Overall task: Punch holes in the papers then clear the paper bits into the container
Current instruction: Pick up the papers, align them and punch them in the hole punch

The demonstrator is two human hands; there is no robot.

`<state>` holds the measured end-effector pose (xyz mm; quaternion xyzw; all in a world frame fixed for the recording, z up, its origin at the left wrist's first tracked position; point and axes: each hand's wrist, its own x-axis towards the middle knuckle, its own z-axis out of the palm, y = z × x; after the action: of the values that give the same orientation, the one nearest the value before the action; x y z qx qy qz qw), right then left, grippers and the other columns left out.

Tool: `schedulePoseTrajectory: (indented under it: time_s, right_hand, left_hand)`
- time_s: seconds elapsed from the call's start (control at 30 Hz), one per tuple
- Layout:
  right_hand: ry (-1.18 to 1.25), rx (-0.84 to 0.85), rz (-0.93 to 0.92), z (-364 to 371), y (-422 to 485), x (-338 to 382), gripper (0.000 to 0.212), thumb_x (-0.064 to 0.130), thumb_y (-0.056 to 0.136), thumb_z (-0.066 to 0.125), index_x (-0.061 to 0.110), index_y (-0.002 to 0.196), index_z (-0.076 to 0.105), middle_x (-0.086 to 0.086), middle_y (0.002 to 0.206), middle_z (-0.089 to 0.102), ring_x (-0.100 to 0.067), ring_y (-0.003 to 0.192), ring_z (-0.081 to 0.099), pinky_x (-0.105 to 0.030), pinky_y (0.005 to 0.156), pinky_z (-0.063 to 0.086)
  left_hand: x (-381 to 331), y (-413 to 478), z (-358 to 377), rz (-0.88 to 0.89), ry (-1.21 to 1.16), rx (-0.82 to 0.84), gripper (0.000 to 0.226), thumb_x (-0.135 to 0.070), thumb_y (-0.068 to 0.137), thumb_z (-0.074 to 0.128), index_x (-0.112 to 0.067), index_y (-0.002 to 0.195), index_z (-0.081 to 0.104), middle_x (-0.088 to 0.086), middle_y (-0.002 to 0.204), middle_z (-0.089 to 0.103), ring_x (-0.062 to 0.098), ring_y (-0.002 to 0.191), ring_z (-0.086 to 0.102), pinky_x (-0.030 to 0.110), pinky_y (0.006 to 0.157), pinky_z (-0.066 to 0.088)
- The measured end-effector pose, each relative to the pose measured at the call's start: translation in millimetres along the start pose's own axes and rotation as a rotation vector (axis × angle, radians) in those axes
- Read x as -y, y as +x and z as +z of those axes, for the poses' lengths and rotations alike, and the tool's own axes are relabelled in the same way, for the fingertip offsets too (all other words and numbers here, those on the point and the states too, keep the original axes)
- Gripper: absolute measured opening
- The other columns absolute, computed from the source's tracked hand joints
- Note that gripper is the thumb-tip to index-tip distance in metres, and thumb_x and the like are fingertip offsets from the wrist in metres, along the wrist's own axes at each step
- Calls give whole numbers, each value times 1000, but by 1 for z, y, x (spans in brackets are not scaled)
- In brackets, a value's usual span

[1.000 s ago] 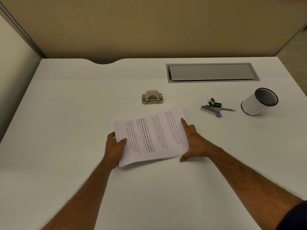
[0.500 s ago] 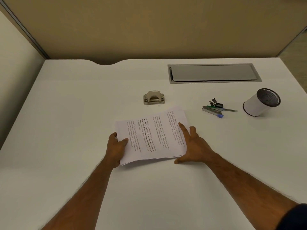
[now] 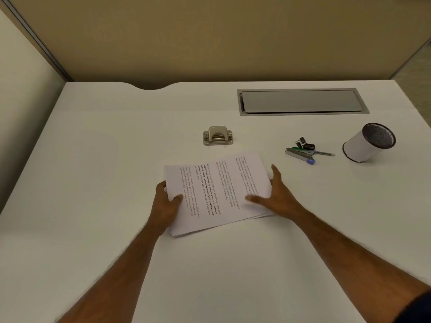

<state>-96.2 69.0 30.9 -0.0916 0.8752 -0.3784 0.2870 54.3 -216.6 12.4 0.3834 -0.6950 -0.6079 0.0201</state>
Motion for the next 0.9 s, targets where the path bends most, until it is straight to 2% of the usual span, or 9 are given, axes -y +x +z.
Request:
schedulePoseTrajectory:
  time_s: [0.1, 0.17, 0.23, 0.3, 0.4, 0.5, 0.57, 0.73, 0.9]
  right_hand:
    - [245, -84, 171, -5, 9, 5, 83, 35, 86, 70, 14, 149, 21, -16, 131, 55, -22, 102, 60, -32, 88, 48]
    - [254, -103, 189, -5, 14, 8, 48, 25, 93, 61, 8, 135, 44, -16, 128, 58, -24, 99, 62, -36, 86, 52]
    - [240, -92, 172, -4, 17, 11, 23, 19, 97, 54, 7, 115, 58, -17, 120, 64, -29, 98, 64, -42, 89, 52]
    - [213, -93, 163, -1, 18, 15, 20, 17, 98, 50, 4, 108, 61, -18, 113, 66, -33, 99, 64, -47, 92, 51]
    - [169, -116, 124, 1, 18, 17, 23, 15, 99, 48, -1, 109, 60, -19, 112, 66, -34, 101, 62, -48, 93, 50]
    - [225, -148, 77, 2, 18, 14, 22, 11, 99, 48, -2, 112, 58, -18, 114, 65, -33, 103, 62, -50, 95, 49]
    - [291, -177, 58, 1, 17, 14, 20, 11, 99, 48, 3, 114, 58, -13, 113, 65, -29, 102, 63, -45, 93, 51]
    - [371, -221, 41, -1, 24, 13, 14, 13, 99, 49, 14, 109, 59, -5, 107, 66, -17, 87, 64, -25, 73, 51]
    - [412, -235, 62, -4, 35, 13, 13, 14, 99, 50, 13, 108, 59, -4, 104, 66, -13, 84, 65, -22, 67, 50]
  left_hand:
    - [2, 0, 1, 26, 16, 4, 46, -7, 94, 56, -18, 133, 34, 11, 129, 55, 27, 110, 61, 48, 91, 55]
    - [2, 0, 1, 36, 22, 8, 45, -7, 95, 55, -18, 133, 34, 11, 129, 55, 27, 110, 61, 49, 92, 54]
    - [1, 2, 0, 37, 20, 12, 43, -6, 95, 54, -19, 132, 34, 11, 129, 55, 26, 110, 61, 50, 92, 54]
    - [0, 5, 0, 40, 22, 18, 41, -6, 96, 53, -20, 130, 34, 10, 128, 55, 25, 108, 62, 46, 89, 55]
    - [-2, 9, -2, 40, 27, 33, 40, -6, 96, 52, -21, 128, 33, 10, 126, 56, 22, 105, 63, 38, 83, 56]
    - [-7, 15, -4, 47, 36, 39, 42, -7, 97, 51, -22, 131, 32, 10, 127, 56, 23, 106, 63, 41, 85, 56]
    - [-12, 20, -5, 63, 44, 45, 46, -7, 97, 51, -22, 136, 31, 8, 127, 56, 22, 106, 63, 38, 83, 56]
    - [-27, 35, -5, 89, 64, 70, 47, -7, 97, 52, -21, 137, 33, 5, 127, 58, 18, 102, 65, 31, 76, 56]
    - [-39, 51, -1, 87, 76, 93, 46, -7, 97, 53, -19, 137, 35, 6, 127, 58, 20, 99, 66, 34, 77, 57]
